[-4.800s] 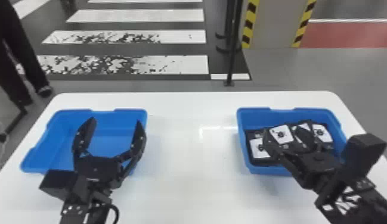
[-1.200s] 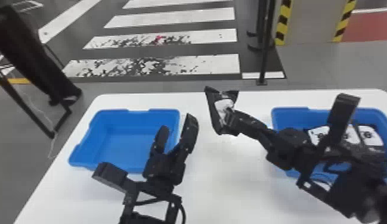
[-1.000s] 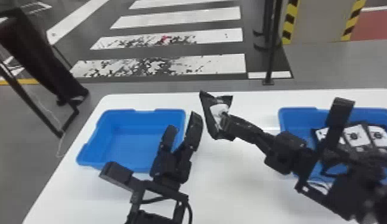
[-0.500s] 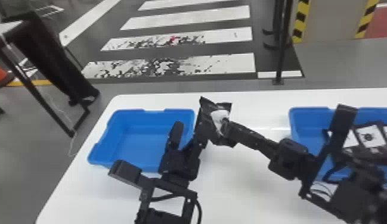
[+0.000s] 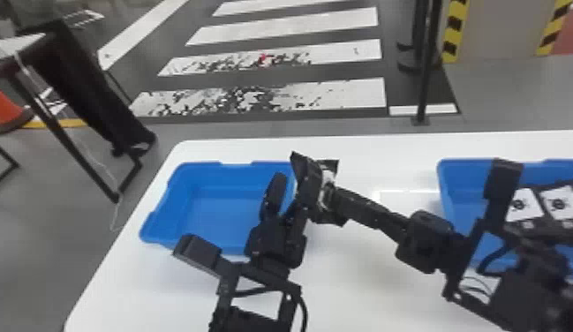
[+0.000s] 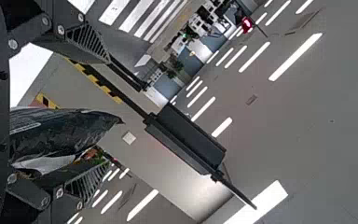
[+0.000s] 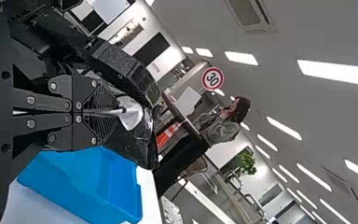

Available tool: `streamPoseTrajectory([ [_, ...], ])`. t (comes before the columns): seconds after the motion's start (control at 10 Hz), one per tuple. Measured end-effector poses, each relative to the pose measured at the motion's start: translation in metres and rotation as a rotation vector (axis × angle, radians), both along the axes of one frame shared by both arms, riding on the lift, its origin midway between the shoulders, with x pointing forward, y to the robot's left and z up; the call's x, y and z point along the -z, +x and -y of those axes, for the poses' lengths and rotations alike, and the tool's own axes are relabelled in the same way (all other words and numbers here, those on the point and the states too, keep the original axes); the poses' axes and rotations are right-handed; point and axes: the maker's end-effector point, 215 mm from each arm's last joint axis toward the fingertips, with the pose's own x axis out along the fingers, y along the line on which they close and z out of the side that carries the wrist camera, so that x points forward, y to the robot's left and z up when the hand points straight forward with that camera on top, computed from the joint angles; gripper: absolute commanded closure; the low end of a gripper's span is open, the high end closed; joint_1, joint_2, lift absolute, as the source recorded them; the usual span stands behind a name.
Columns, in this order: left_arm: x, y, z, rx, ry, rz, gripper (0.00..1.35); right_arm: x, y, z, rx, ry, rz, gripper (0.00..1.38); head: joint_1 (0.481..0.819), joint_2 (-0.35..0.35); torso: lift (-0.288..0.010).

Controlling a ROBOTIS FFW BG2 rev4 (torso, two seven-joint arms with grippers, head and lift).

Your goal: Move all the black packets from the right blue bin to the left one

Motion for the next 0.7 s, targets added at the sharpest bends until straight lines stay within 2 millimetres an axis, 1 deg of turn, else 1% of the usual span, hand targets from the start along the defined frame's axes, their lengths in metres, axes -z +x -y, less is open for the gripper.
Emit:
streamPoseTrajectory([
  [0.1,0.004,0.001,0.003,0.010,0.002,-0.015,1.21,0.001,0.001,0.000,0.001,-0.001,0.000,1.15,0.695,0.257,-0.168],
  [0.3,0.008,0.001,0.010,0.032,0.006,-0.037,1.21,0.002,0.009,0.004,0.019,-0.002,0.006,1.15,0.695,0.245,-0.168],
  [0.4,0.009,0.001,0.014,0.048,0.010,-0.045,1.21,0.006,0.017,0.007,0.034,-0.007,0.008,1.15,0.695,0.233,-0.168],
  [0.6,0.000,-0.001,0.021,0.067,0.024,-0.028,1.21,0.018,0.036,0.013,0.063,-0.026,0.004,1.15,0.695,0.210,-0.168],
  [0.7,-0.004,-0.001,0.021,0.069,0.017,-0.019,1.21,0.024,0.041,0.015,0.076,-0.037,0.001,1.15,0.695,0.206,-0.168],
])
